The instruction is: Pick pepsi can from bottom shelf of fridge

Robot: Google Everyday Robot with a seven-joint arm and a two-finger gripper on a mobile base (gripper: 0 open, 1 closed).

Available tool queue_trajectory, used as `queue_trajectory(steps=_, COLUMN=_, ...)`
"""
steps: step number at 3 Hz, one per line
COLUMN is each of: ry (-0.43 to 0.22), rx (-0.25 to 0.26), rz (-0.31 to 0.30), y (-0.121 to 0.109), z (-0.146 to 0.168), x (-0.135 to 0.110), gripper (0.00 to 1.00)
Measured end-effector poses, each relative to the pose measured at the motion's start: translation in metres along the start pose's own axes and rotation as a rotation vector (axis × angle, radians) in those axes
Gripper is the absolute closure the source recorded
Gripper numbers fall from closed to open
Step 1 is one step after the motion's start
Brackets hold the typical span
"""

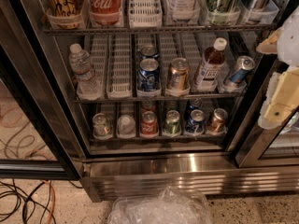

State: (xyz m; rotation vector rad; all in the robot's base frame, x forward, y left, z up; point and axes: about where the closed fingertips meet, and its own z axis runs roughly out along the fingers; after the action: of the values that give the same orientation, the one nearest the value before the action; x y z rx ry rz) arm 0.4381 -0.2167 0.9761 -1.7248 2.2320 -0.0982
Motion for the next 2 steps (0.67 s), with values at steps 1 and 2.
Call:
queue_trajectory(steps=1, ry=0.000, rx=0.000, rz=0.000, y=0.000, z=0.000, x=0.000, gripper=0.00)
queue_trajectory(steps=2, ry=-0.056, rx=-0.004, rz=0.048, y=0.004, z=0.014, x=-0.002, gripper=0.00)
